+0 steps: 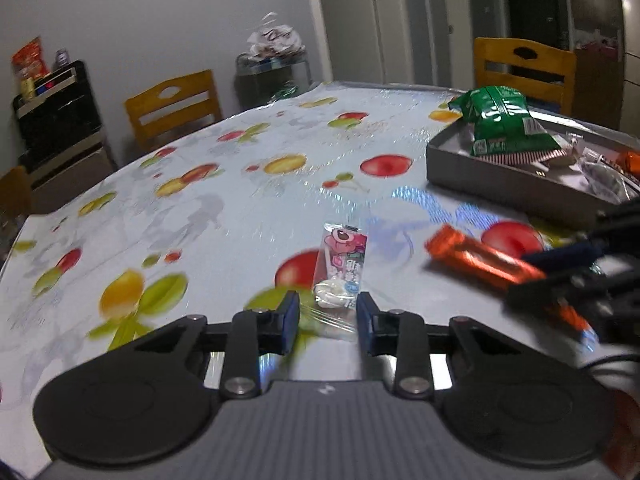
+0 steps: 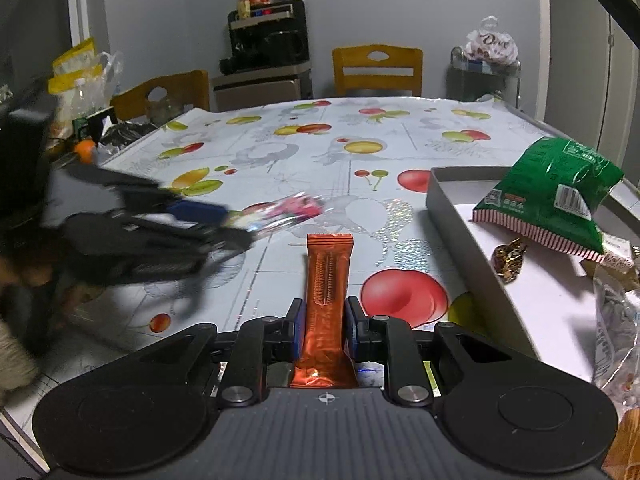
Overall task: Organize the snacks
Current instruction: 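Grasp the clear candy packet with the left tool while the right tool holds the candy bar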
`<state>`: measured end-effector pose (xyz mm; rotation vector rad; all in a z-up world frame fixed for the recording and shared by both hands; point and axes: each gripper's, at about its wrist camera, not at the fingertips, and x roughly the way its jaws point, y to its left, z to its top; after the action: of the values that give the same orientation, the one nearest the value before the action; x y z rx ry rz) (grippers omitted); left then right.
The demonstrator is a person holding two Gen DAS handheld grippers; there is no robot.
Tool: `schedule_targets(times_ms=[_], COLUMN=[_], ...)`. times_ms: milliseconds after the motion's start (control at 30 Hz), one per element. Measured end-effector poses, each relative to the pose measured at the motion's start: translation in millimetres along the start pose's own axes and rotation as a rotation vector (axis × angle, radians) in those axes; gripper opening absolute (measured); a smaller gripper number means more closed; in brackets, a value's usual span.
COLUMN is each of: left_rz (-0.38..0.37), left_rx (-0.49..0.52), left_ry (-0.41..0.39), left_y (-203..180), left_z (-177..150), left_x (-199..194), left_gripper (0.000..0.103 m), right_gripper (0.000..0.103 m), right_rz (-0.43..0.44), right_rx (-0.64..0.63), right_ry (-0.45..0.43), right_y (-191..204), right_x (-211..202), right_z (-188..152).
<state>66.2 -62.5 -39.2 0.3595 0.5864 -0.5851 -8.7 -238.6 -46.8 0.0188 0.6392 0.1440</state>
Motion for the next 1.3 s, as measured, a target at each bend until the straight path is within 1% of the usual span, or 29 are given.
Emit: schedule_targets(times_ms=[133, 167, 233, 267, 300, 400, 500, 633, 733, 767, 833, 900, 933, 967, 1000, 1067, 1167, 1300], left_rz=[0.026, 0.037, 0.055, 0.062, 0.061, 0.037, 0.017, -0.049, -0.071, -0.075, -0.086, -0.097, -0.100, -0.100, -0.099, -0.087, -0.080, -0.040], left_rx=[-0.017, -0.018, -0.016, -0.014, -0.015, -0.013, -0.013, -0.078, -0.117, -0.122, -0.129, -0.126, -0.119, -0.113, -0.107, -0.102, -0.126, -0.144], left_ry=[0.024, 0.028, 0.029, 0.027, 0.025, 0.020, 0.010, 0.007, 0.014, 0.015, 0.012, 0.005, 0.000, -0.003, -0.005, -0.007, -0.004, -0.011], left_y=[-8, -10, -13, -14, -14, -17, -17, -7, -2, -2, -2, -5, -8, -10, -13, -16, -14, -11], left_z=[-9, -9, -10, -10, -9, -6, -1, 2, 1, 0, -2, -3, -3, -4, -4, -5, -4, -3], left_x=[-17, -20, -22, -21, -20, -16, -7, 6, 8, 7, 5, 1, 0, -2, -3, -5, -5, -4], left_gripper=[0.031, 0.034, 0.047, 0.062, 0.072, 0.073, 0.073, 0.073, 0.073, 0.071, 0.065, 0.047, 0.042, 0.032, 0.032, 0.031, 0.030, 0.024], right_gripper=[0.025, 0.028, 0.032, 0.037, 0.041, 0.046, 0.047, 0.047, 0.046, 0.046, 0.046, 0.041, 0.038, 0.030, 0.026, 0.024, 0.023, 0.023], right_rz=[0.005, 0.009, 0.013, 0.015, 0.016, 0.016, 0.014, 0.005, 0.001, -0.001, -0.007, -0.018, -0.019, -0.020, -0.023, -0.023, -0.022, -0.016], right_rx=[-0.022, -0.027, -0.031, -0.032, -0.031, -0.027, -0.015, -0.040, -0.055, -0.060, -0.073, -0.091, -0.099, -0.105, -0.113, -0.124, -0.116, -0.103], right_ry=[0.000, 0.000, -0.002, -0.003, -0.004, -0.008, -0.013, -0.024, -0.033, -0.036, -0.043, -0.048, -0.050, -0.053, -0.055, -0.059, -0.059, -0.067], right_y=[1, 2, 3, 3, 3, 3, 0, 3, 4, 5, 6, 8, 9, 10, 11, 12, 12, 10], right_x=[0, 0, 0, 0, 0, 0, 0, 1, 2, 2, 3, 4, 5, 5, 5, 6, 6, 2], right_z=[0, -1, -1, -2, -2, -2, -2, -4, -6, -6, -6, -6, -6, -6, -6, -6, -6, -6])
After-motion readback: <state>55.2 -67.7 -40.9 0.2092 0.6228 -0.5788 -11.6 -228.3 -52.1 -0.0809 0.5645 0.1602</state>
